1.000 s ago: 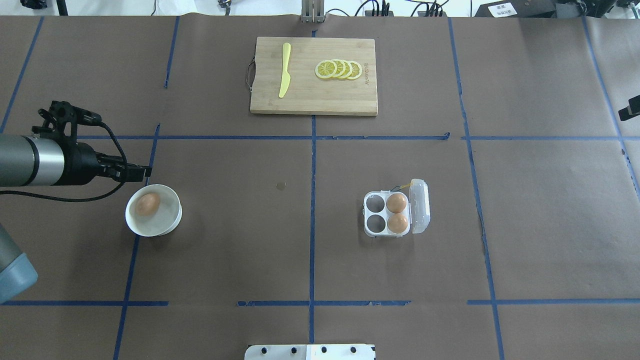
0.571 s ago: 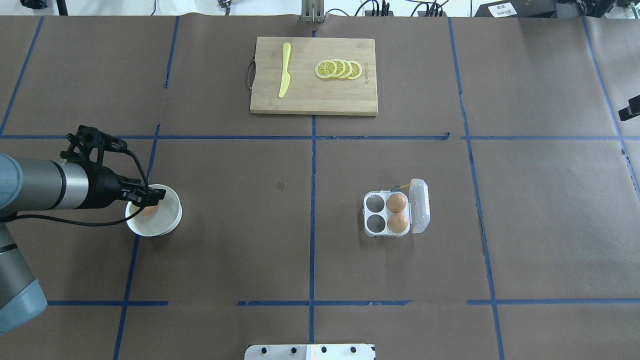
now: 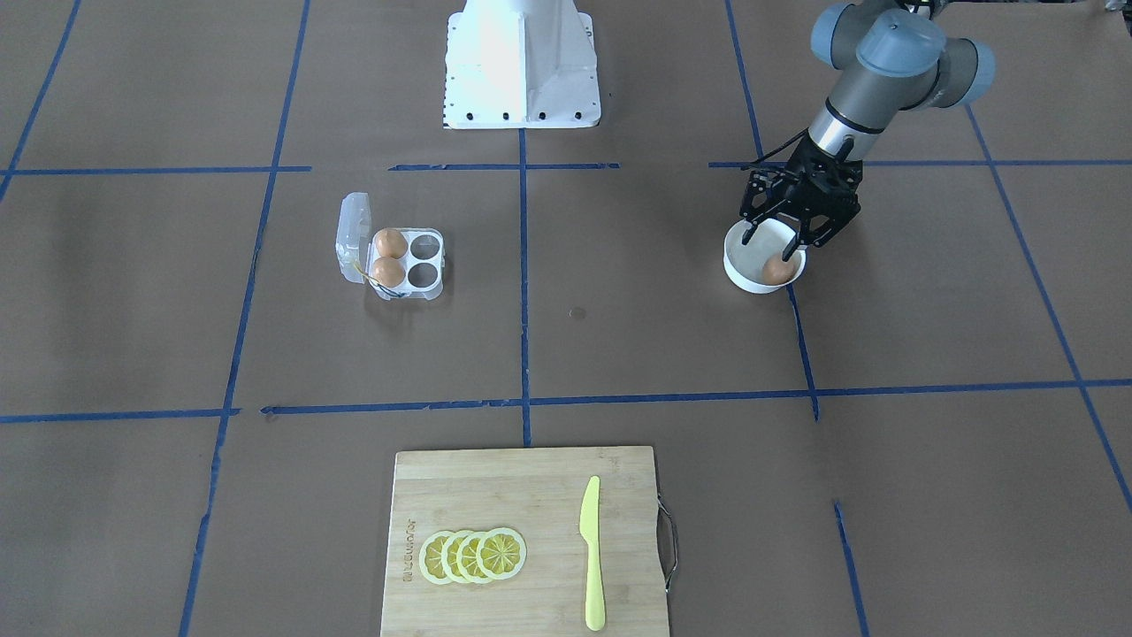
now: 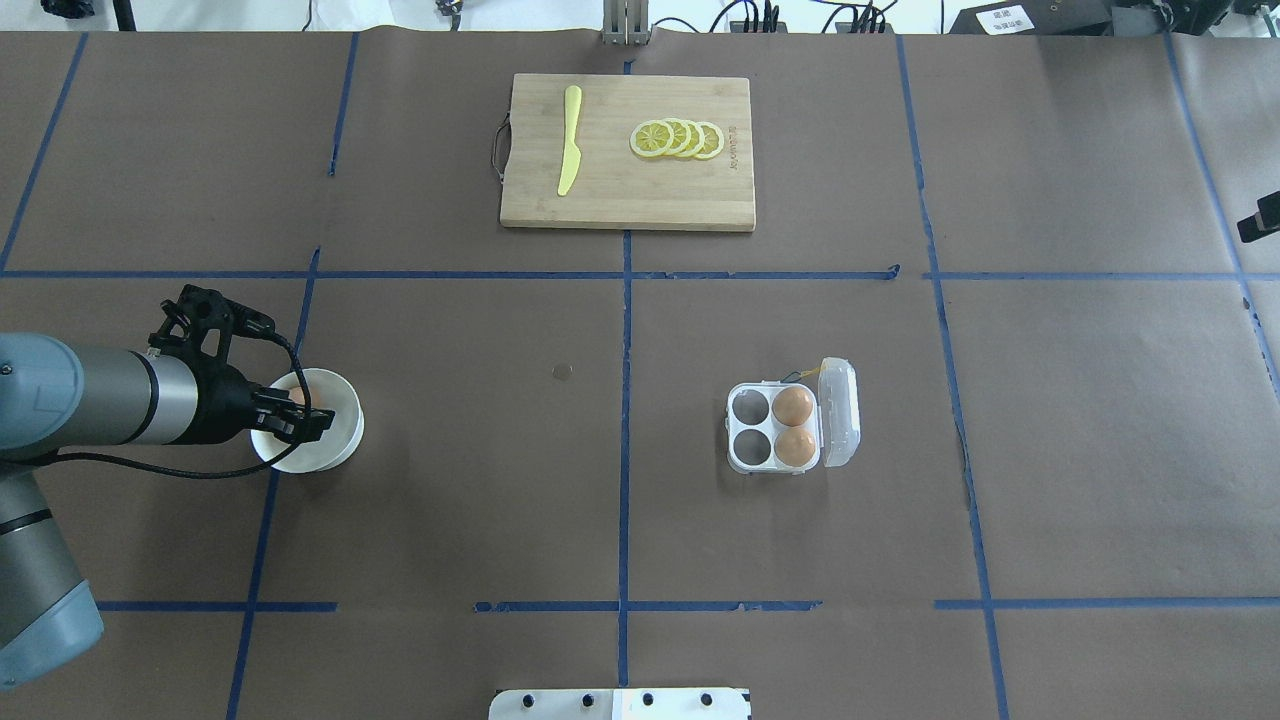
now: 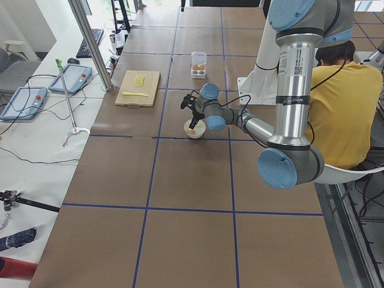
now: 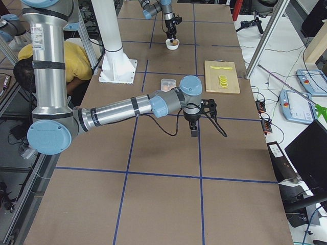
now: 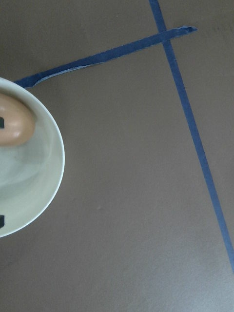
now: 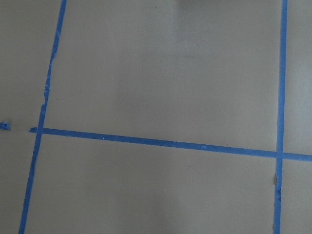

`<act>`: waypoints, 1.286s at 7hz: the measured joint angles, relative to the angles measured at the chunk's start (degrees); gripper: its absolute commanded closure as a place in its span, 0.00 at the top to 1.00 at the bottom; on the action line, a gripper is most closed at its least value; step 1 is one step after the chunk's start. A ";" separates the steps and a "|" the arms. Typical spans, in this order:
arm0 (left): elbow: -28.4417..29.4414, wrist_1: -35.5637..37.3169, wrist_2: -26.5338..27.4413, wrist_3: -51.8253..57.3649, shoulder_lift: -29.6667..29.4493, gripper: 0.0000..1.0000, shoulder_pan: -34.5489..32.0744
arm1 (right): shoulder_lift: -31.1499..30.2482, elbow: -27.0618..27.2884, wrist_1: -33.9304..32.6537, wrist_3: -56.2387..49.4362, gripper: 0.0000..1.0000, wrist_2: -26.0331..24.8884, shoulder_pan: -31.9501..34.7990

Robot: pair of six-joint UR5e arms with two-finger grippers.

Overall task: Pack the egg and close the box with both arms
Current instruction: 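Close the left gripper on the brown egg inside the white bowl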

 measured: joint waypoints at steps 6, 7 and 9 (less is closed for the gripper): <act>2.83 -0.02 -0.01 0.11 -0.49 0.68 0.01 | 0.00 -0.14 0.07 -0.08 1.00 0.01 0.00; 3.19 -0.03 0.01 0.11 -0.67 0.68 0.05 | 0.00 -0.15 0.08 -0.08 1.00 0.00 0.00; 3.56 -0.03 0.07 0.06 -0.98 0.68 0.15 | 0.00 -0.15 0.09 -0.09 1.00 -0.01 0.00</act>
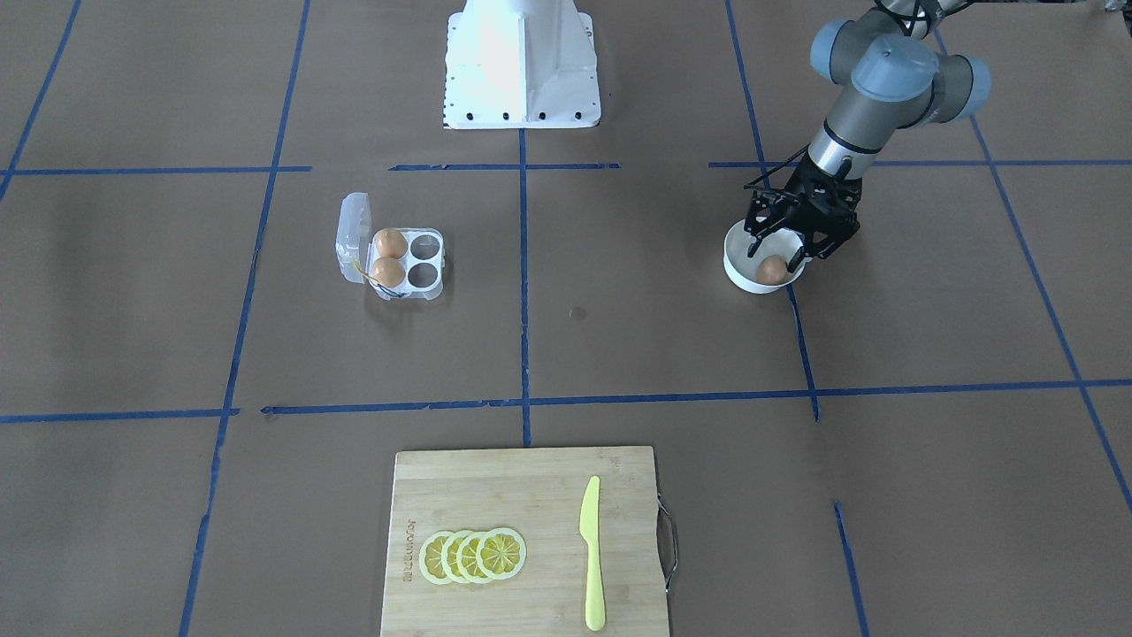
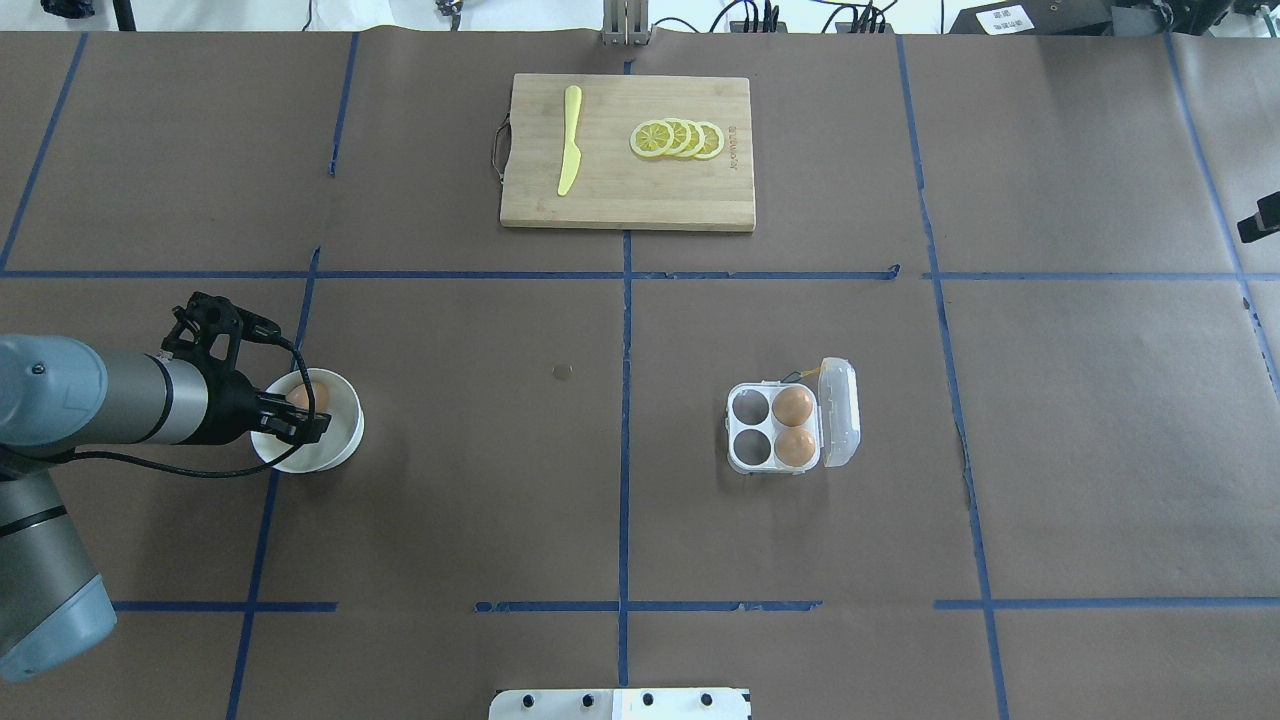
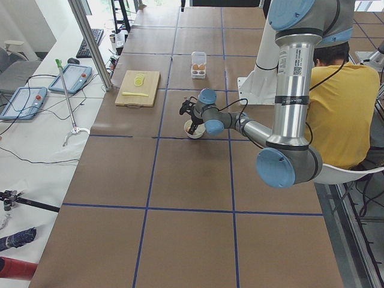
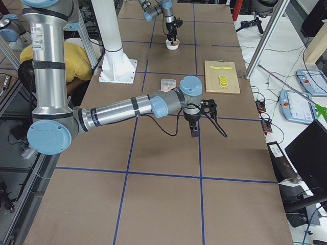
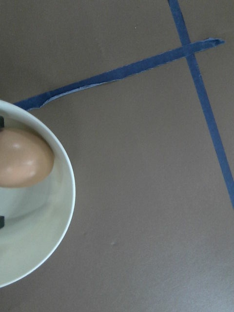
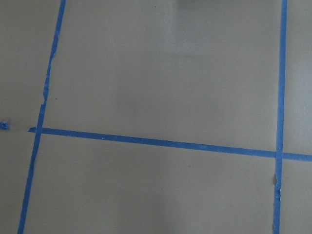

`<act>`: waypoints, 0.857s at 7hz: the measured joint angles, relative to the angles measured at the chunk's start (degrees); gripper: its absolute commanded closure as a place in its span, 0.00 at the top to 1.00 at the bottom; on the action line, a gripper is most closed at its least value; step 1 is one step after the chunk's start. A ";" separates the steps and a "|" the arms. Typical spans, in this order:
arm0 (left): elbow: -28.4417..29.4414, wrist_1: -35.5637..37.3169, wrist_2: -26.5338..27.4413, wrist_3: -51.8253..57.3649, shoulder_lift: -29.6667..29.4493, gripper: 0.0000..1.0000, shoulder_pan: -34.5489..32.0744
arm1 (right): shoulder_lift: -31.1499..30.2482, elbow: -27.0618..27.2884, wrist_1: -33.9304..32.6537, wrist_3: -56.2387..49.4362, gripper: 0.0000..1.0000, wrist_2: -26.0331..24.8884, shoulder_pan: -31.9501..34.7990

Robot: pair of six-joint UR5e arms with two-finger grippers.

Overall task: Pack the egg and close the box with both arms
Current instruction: 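Close the left gripper on the brown egg inside the white bowl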

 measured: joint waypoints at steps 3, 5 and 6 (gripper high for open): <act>1.04 0.00 0.21 -0.11 -1.61 0.63 0.10 | 0.00 0.00 0.00 0.00 1.00 0.00 0.00; 1.24 0.00 0.33 -0.26 -1.92 0.63 0.11 | -0.31 0.05 0.06 -0.02 1.00 0.00 0.00; 1.34 0.00 0.35 -0.30 -1.94 0.63 0.12 | -0.39 0.08 0.08 -0.06 1.00 0.00 0.00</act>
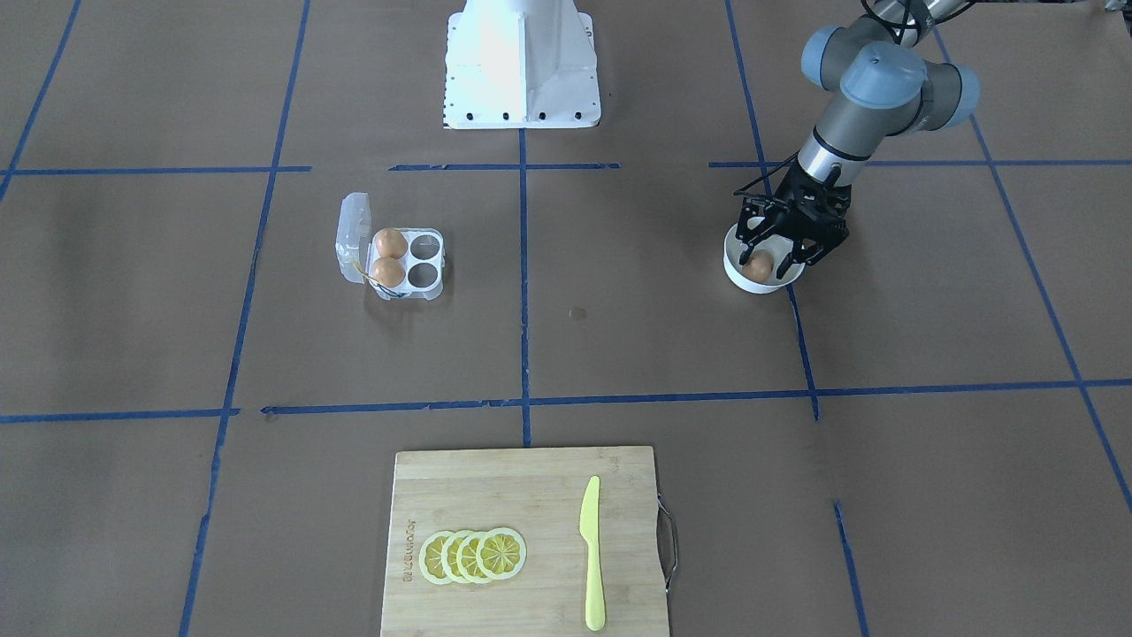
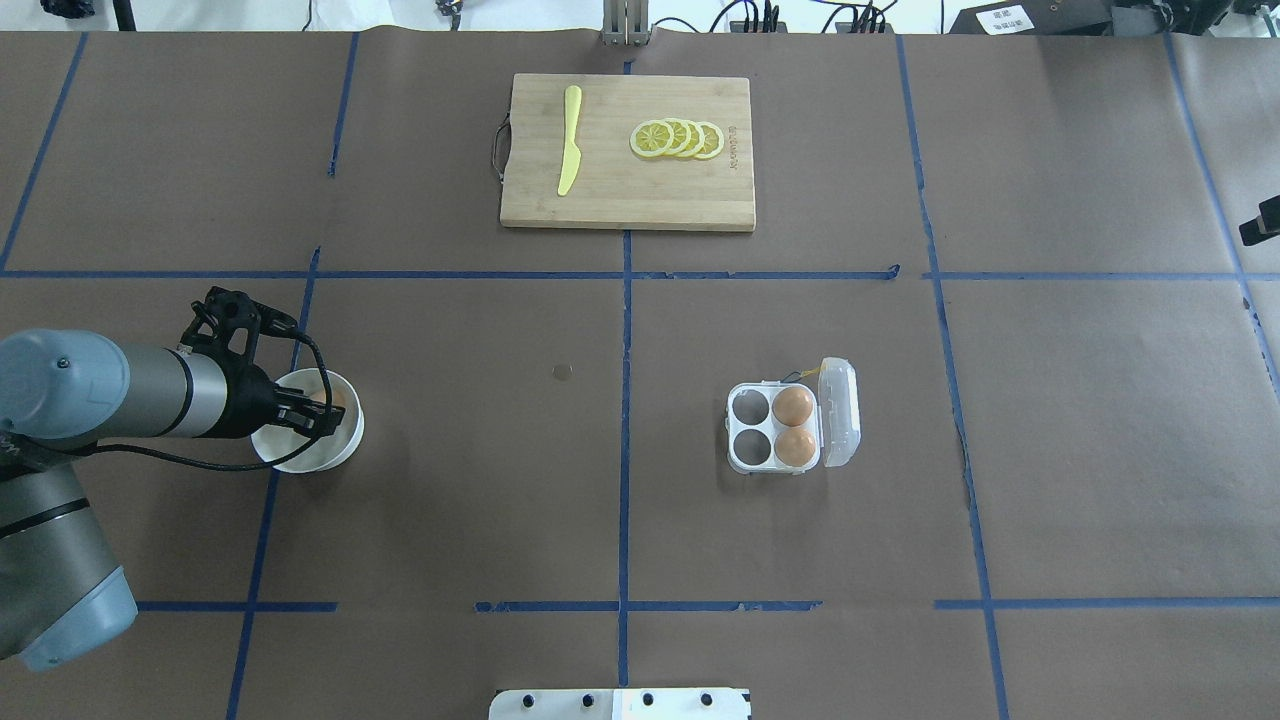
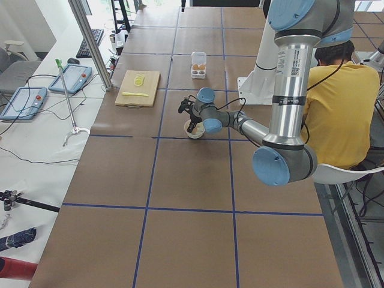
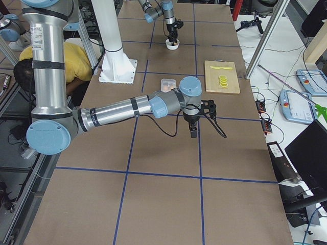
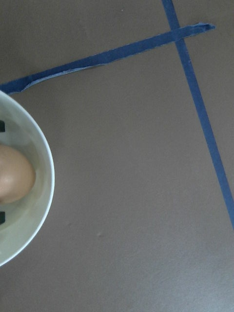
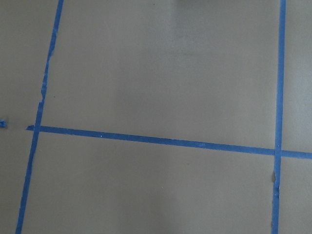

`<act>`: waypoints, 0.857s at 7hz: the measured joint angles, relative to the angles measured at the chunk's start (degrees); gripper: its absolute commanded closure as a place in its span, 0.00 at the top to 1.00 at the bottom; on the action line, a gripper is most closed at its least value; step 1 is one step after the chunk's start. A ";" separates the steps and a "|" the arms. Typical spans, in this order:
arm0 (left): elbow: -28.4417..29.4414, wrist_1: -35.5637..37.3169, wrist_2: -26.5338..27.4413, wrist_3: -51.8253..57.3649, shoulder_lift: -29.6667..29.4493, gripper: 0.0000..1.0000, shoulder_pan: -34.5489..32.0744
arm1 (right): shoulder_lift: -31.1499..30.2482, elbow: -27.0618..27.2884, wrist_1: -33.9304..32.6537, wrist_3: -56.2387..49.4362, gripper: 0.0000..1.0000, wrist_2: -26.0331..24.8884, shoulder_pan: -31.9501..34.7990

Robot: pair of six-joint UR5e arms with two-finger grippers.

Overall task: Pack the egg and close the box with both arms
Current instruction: 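Close the left gripper on the brown egg inside the white bowl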

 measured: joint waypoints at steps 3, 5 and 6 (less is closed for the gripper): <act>0.27 0.00 0.01 -0.08 -0.02 0.44 0.00 | -0.20 0.04 0.01 -0.11 1.00 0.00 0.00; 0.25 0.00 0.01 -0.14 0.03 0.00 -0.01 | -0.22 0.08 0.01 -0.12 1.00 0.00 0.00; 0.06 -0.04 -0.01 -0.08 0.11 0.00 -0.10 | -0.25 0.12 0.01 -0.12 1.00 0.00 0.00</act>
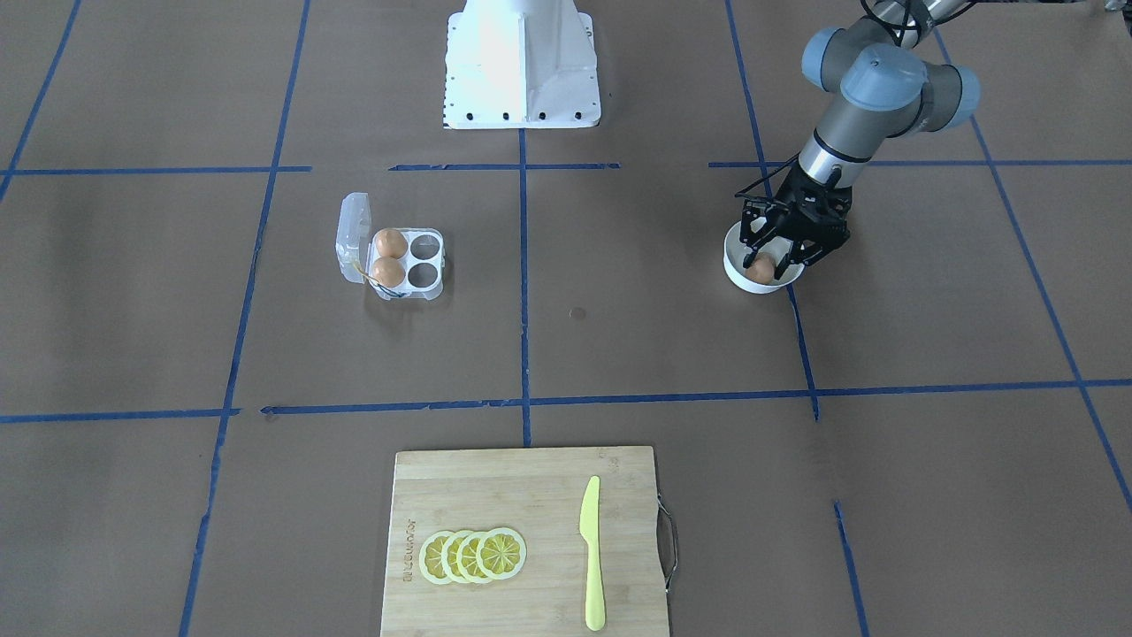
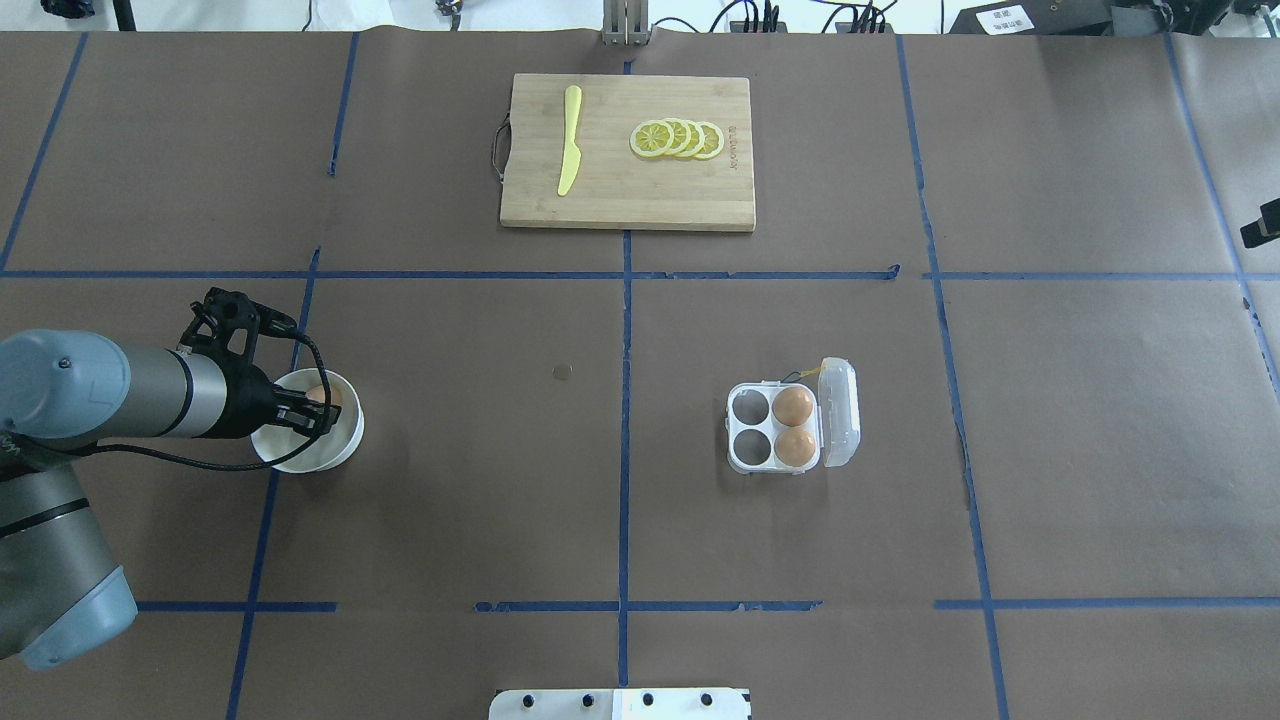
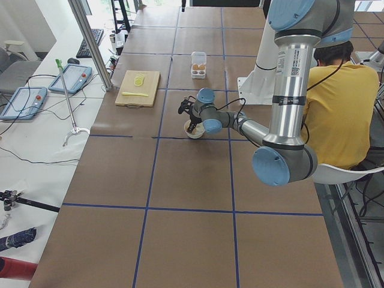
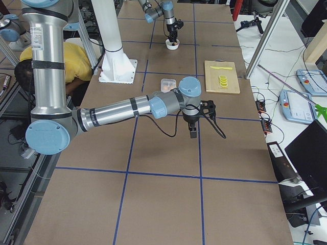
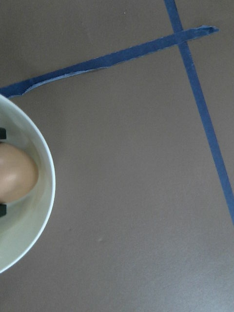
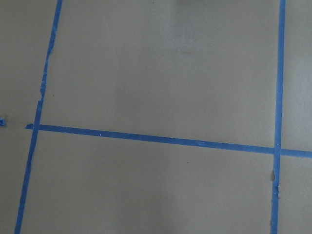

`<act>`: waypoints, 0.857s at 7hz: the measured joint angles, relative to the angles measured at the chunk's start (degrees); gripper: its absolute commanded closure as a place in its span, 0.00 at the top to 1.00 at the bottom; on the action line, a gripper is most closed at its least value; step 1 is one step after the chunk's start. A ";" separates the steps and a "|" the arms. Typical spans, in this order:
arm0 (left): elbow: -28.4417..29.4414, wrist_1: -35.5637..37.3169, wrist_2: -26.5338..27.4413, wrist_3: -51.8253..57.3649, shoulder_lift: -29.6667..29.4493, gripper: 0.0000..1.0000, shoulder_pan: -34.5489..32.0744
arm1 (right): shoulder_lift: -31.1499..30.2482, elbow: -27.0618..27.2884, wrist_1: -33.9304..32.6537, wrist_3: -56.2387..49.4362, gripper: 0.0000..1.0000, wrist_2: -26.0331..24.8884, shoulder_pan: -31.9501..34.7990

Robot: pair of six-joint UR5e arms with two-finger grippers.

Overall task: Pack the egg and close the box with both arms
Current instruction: 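Close the left gripper on the brown egg inside the white bowl, then lift the egg with the left gripper and carry it to the carton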

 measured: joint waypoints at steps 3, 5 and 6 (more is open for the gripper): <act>-2.97 -0.63 -0.54 3.27 2.23 0.00 -1.13 | 0.02 -0.02 0.00 -0.06 1.00 0.02 0.00; -5.21 -4.75 -0.56 8.08 3.25 0.00 -2.59 | 0.02 -0.02 0.00 0.00 1.00 0.00 0.00; -5.27 -8.53 -0.15 8.74 1.76 0.00 -2.90 | 0.02 0.05 0.00 0.05 1.00 0.00 0.00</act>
